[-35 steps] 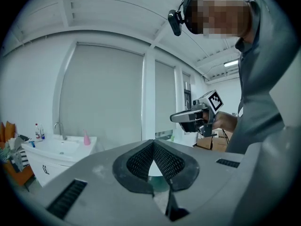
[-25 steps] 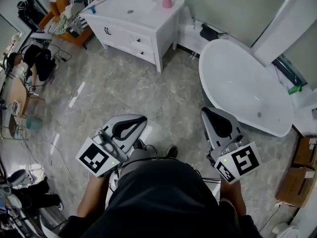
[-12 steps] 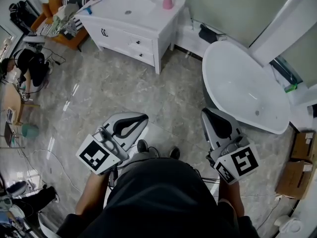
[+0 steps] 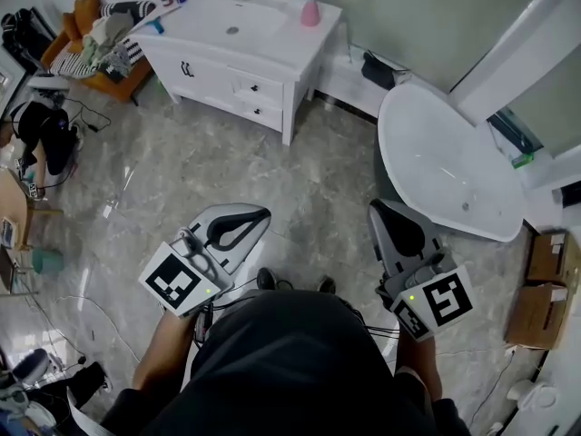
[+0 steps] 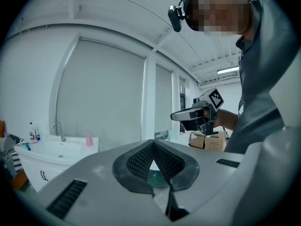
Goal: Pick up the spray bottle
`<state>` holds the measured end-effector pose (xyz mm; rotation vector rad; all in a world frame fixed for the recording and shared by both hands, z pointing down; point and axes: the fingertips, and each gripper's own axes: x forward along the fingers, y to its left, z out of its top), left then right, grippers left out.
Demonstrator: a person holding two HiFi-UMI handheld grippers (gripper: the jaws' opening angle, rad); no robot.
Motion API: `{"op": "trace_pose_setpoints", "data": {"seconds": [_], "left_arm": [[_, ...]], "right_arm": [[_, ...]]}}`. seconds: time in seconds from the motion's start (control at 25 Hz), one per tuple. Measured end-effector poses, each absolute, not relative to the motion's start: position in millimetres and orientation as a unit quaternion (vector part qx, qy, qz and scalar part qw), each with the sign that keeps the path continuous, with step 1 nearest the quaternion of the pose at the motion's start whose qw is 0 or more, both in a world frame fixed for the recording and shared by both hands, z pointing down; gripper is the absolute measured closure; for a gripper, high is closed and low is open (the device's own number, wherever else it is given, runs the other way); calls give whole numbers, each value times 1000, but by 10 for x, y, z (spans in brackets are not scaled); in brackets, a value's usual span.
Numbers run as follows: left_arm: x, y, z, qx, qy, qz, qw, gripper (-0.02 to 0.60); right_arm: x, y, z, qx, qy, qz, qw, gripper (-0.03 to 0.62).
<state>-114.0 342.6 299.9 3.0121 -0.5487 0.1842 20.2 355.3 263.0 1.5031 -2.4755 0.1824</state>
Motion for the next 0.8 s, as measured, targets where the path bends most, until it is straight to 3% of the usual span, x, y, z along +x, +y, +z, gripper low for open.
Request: {"op": "trace_pose_setpoints", "data": {"seconds": [0.4,0.8], "left_arm": [[-1409,3211,3109,981,-179,49,53,578],[-898,2970,3164,978,-193,58,60,578]], "right_arm": [[-59,3375,2589,520,-841,60,138,583],[477,3076,2736,502,-848,83,146,583]]}}
